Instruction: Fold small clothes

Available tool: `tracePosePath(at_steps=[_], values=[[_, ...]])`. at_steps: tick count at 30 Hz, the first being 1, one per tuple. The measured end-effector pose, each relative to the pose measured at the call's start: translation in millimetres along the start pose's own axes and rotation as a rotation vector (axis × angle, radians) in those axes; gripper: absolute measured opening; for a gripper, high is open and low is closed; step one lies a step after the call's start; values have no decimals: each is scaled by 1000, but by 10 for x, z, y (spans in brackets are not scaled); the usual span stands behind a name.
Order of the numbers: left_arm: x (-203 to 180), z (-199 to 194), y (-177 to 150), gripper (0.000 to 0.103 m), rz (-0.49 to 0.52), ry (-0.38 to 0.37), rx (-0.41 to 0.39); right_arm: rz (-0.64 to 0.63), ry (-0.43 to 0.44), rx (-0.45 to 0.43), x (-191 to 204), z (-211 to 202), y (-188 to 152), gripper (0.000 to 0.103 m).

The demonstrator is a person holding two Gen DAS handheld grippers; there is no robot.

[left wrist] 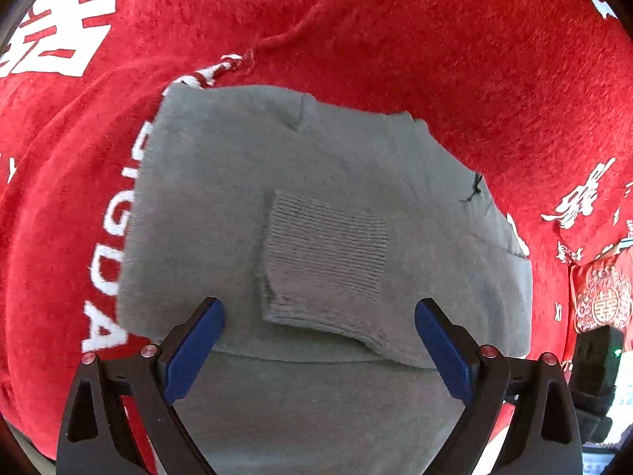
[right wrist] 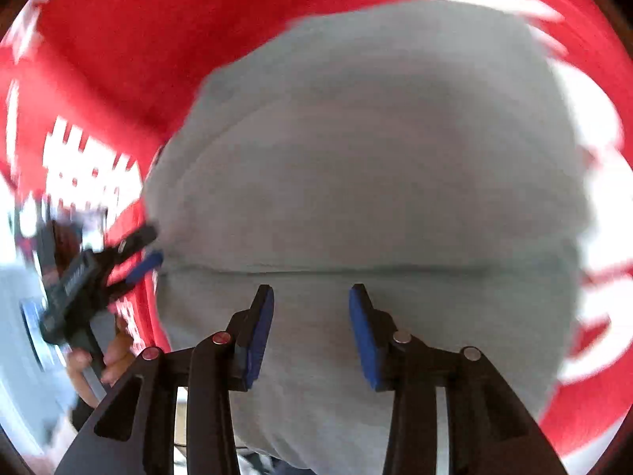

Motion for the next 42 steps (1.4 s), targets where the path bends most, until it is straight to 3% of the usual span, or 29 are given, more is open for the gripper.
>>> tracePosePath(at_steps=[2, 3, 4, 5, 6, 7, 10, 12, 16, 20, 24, 27, 29, 31, 32, 39, 40, 41, 42], values=[[-19, 11, 8, 94, -11, 5, -4, 116, 27, -57, -263, -116, 89, 43], [-22, 5, 15, 73, -16, 6, -8, 148, 38, -74, -314, -132, 116, 43], [-37, 21, 18, 43, -19, 0, 3, 192, 61, -101, -392, -160, 176, 43], [-48, 37, 14, 29, -23, -12, 18, 214, 72, -117, -428, -178, 222, 41], [-63, 42, 14, 10, -27, -24, 24, 219, 52, -144, -484, -223, 276, 16], [-71, 23, 16, 9, -24, -25, 19, 209, 32, -162, -503, -262, 313, 6], [-147, -124, 1, 9, 28, -27, -16, 112, -2, -195, -453, -423, 386, 6], [-197, -178, -73, 9, 74, -13, -26, 42, -43, -181, -448, -425, 359, 6], [-119, -35, -216, 9, 108, 55, 5, 23, -78, -125, -666, -312, 313, 6], [-51, -70, -242, 9, 147, 90, -10, 23, -60, -125, -649, -324, 291, 6], [147, -235, -191, 9, 166, 180, -41, 11, -81, -80, -700, -430, 226, 9], [338, -380, -130, 9, 142, 237, -57, 15, -24, -79, -619, -633, 163, 9], [382, -475, -83, 9, 129, 251, -75, -14, -9, -126, -562, -816, 222, 14], [334, -531, -39, 9, 134, 255, -92, -31, -52, -177, -588, -907, 386, 47], [282, -542, -19, 9, 144, 252, -98, -28, -74, -195, -630, -924, 477, 52], [-154, -294, -8, 9, 240, 243, -80, 77, -72, -192, -904, -595, 1125, 52], [-200, -257, -17, 9, 245, 243, -77, 74, -67, -175, -891, -531, 1160, 45], [-252, -206, -29, 9, 250, 244, -72, 62, -57, -151, -852, -456, 1189, 8], [-289, -157, -34, 9, 254, 249, -68, 51, -58, -144, -821, -459, 1211, 8]])
Point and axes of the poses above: each gripper's, at about its wrist camera, not at the fingertips, and z roughly the way its jaws point, x to its left, y to its top, the point moved 10 cm from there along z, roughly the way its jaws point
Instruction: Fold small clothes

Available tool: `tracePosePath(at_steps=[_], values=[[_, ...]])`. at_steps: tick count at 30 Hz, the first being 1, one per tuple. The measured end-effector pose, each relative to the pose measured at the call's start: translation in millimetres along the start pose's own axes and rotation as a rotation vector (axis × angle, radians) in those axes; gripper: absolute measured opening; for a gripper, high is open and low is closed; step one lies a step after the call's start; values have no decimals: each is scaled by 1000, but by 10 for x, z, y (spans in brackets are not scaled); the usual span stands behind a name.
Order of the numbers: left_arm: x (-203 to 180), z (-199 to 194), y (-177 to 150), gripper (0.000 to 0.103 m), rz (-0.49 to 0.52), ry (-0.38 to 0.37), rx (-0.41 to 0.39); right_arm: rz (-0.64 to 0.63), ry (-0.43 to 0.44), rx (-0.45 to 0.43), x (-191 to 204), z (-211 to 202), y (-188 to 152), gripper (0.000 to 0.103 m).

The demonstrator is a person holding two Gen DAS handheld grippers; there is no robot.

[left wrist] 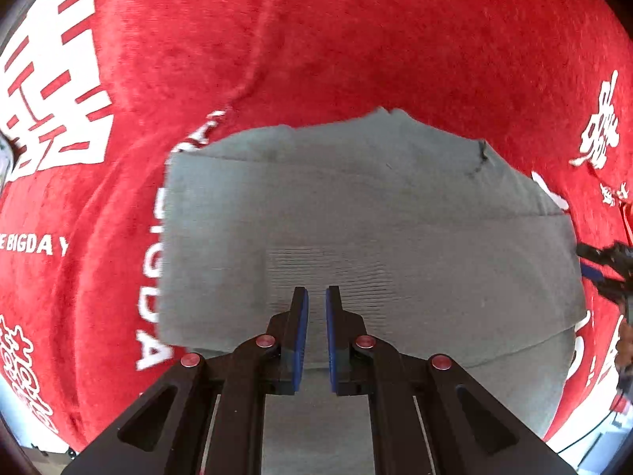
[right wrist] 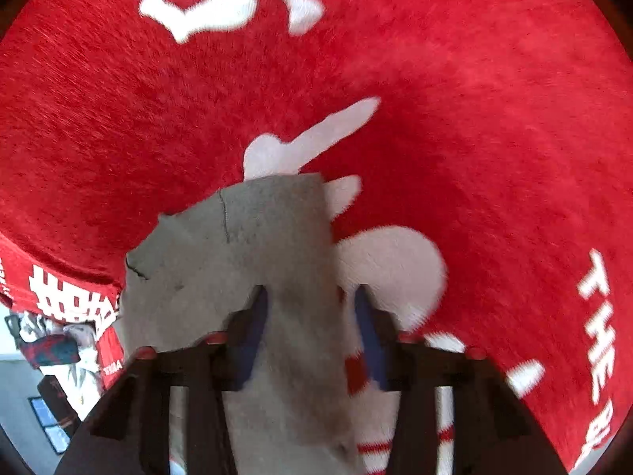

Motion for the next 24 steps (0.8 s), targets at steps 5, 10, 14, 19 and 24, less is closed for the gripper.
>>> tracePosePath(at_steps=[5, 10, 14, 19, 24], values=[[-111, 148, -8, 9, 17, 25, 16, -231, -154, -67, 162, -126, 50, 7], [-170, 286, 35, 9, 52, 70, -1, -172, -159, -61, -75, -36, 62, 8], [-150, 309, 105, 9, 58, 85, 0, -117, -193, -69, -181, -161, 24, 10], [69, 164, 117, 9, 26, 102, 4, -77, -146, -41, -132, -416, -193, 17], [108, 31, 56, 9, 39, 88, -3, -176, -106, -13, 109, -511, -548, 17]])
Point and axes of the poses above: each gripper's, at about its wrist camera, not at the fingertips, and z roughly the way its jaws point, x to its left, y to its top, the point moved 10 cm from there along z, roughly the way its jaws point
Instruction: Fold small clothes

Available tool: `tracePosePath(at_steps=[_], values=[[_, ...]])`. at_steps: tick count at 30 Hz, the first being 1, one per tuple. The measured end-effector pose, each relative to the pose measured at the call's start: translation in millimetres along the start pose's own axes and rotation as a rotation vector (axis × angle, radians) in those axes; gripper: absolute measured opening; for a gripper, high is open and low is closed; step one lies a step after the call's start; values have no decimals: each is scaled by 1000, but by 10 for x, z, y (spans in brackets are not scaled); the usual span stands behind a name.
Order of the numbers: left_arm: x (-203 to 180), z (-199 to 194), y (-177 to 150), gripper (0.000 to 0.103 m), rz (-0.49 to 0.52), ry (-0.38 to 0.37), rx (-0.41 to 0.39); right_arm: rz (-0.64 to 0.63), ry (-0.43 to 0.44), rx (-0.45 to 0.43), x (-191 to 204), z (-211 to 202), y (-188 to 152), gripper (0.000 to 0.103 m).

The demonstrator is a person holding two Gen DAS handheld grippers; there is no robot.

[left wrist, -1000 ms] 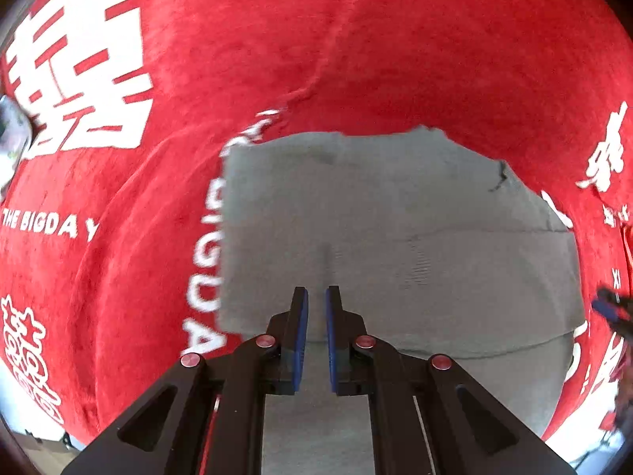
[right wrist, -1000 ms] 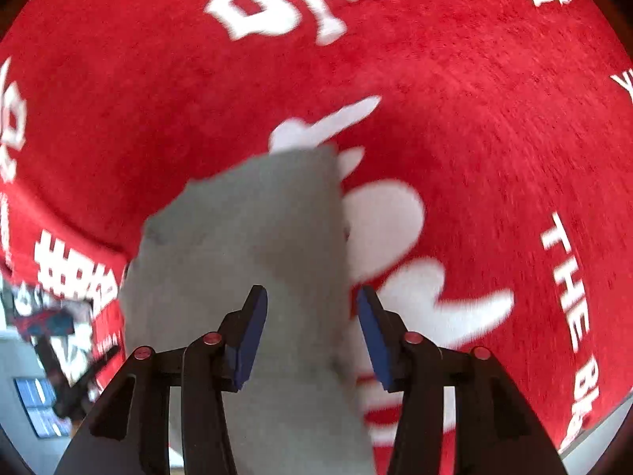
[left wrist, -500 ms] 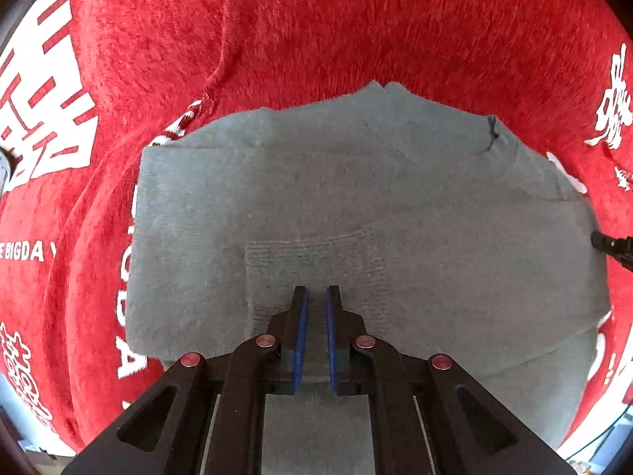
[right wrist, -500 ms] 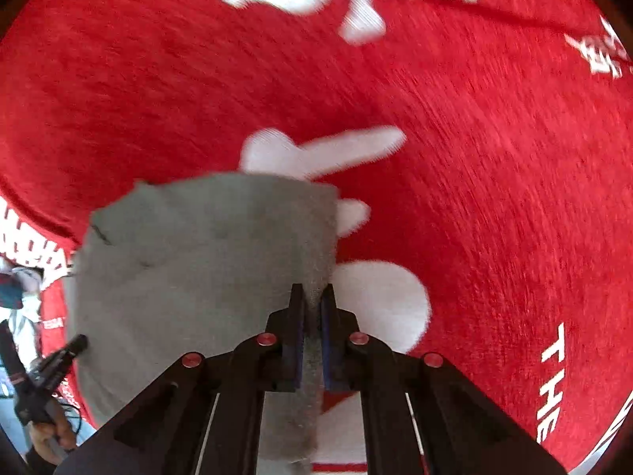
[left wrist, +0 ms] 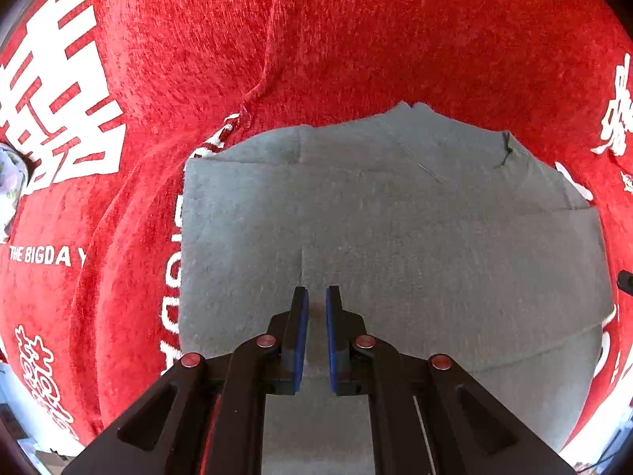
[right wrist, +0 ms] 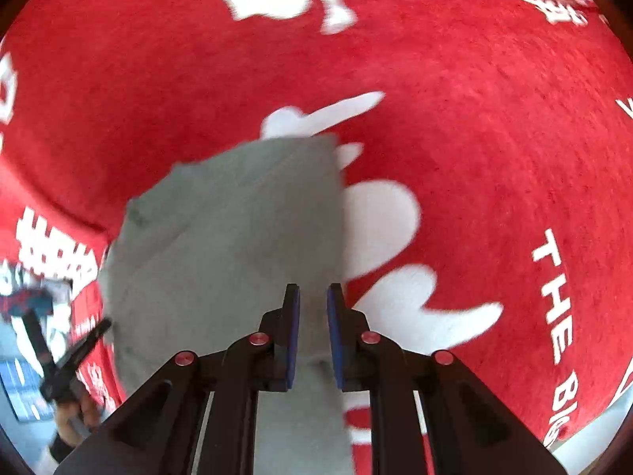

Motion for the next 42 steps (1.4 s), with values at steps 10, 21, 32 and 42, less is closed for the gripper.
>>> tracePosePath(at_steps=[10, 21, 32, 42], values=[[-19, 162, -191, 9, 21, 11, 26, -38, -56, 50, -25, 233, -276, 10], [221, -68, -367, 9, -35, 36, 48, -9, -71, 76, 142, 56, -578, 14], [220, -279, -620, 103, -35, 38, 27, -33, -44, 94, 568, 120, -779, 46], [190, -320, -836, 103, -65, 22, 71, -80, -41, 64, 875, 88, -952, 84]])
Point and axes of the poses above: each gripper's, at about its wrist camera, not at the fingertips, and z roughly the way its jaws point, x to its left, y to its top, the point moved 10 cm from there along z, roughly the way its jaws point
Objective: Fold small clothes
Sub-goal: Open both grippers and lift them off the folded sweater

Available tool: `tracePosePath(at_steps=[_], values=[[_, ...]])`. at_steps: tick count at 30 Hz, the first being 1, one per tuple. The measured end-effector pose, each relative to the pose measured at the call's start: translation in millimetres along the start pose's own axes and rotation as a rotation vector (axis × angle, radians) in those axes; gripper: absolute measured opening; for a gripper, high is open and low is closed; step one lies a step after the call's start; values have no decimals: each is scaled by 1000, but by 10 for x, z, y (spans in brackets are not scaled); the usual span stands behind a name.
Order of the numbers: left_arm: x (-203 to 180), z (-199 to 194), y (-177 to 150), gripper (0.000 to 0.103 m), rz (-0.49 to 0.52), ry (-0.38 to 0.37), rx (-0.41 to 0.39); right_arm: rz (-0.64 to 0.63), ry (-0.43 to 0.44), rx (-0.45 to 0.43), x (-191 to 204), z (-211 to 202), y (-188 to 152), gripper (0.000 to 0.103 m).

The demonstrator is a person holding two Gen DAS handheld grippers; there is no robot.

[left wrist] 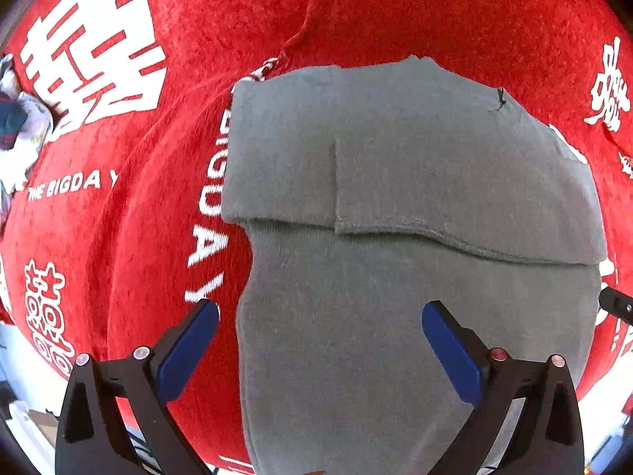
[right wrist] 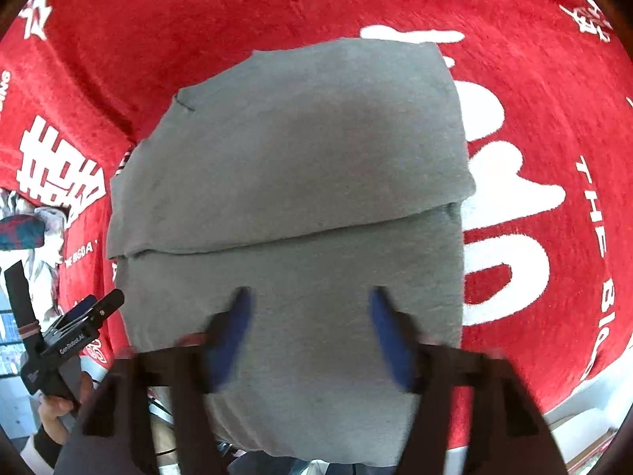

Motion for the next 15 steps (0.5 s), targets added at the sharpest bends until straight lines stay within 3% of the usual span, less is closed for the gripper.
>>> tracePosePath(at_steps=[2, 4, 15], values=[[28, -2, -24, 103, -7, -2, 5, -16, -18, -20, 46, -38, -18, 88], [50, -1, -45, 103, -4, 1, 10, -17, -10, -30, 94, -50, -30, 102], [170, -24, -156, 103, 30, 5, 27, 48, 48, -6, 236, 6, -234, 103]])
Point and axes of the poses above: each gripper's, at about its wrist camera, not at the fingertips, and z roughly the way its jaws point, x to its left, y to its top, the point moved 10 cm from there along z, roughly the way its jaws point
